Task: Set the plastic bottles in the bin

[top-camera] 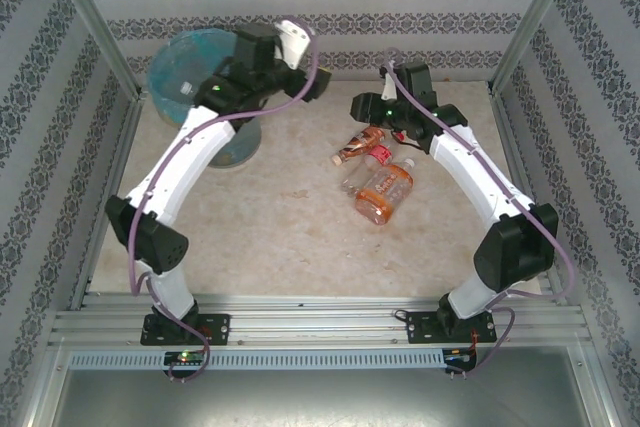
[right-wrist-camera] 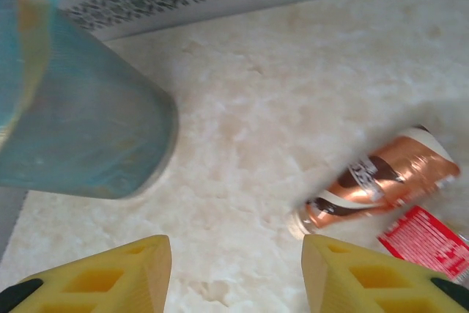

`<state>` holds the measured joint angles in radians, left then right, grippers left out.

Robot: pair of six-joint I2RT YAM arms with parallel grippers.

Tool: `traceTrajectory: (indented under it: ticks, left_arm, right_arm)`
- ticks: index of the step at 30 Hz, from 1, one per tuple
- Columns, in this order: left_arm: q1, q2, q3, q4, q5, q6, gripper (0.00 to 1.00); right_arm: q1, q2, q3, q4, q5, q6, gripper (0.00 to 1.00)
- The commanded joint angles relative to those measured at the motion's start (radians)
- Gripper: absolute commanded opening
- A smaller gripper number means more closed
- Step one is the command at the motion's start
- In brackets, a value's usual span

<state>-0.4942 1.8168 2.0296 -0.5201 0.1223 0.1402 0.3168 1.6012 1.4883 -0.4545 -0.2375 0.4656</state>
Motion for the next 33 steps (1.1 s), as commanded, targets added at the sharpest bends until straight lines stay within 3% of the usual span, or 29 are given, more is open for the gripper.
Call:
traceTrajectory:
  ticks: [1,6,13,24,33]
  left_arm:
    - [-0.056,0.055,0.028,-0.04,0.014,-0.002,0.91]
    - [-0.117,0.149,0.033,-0.034,0.062,-0.029,0.92]
    - [-0.124,0.309,0.066,-0.019,0.176,-0.097,0.91]
    - [-0.117,0.599,0.299,-0.112,0.145,-0.075,0.9]
    - [-0.082,0.77,0.469,-0.167,0.163,-0.111,0.81]
  right_arm:
    - [-0.037,-0.043,-0.048,-0.013,-0.026,-0.009,0.53]
    - [-0.121,-0.091,-0.157,-0.009,-0.043,-0.007,0.53]
    - [-0.189,-0.136,-0.251,-0.014,-0.067,-0.023,0.57]
    - [-0.212,-0.147,-0.316,-0.014,-0.083,-0.035,0.58]
    - [-0.22,-0.146,-0.308,-0.019,-0.071,-0.053,0.59]
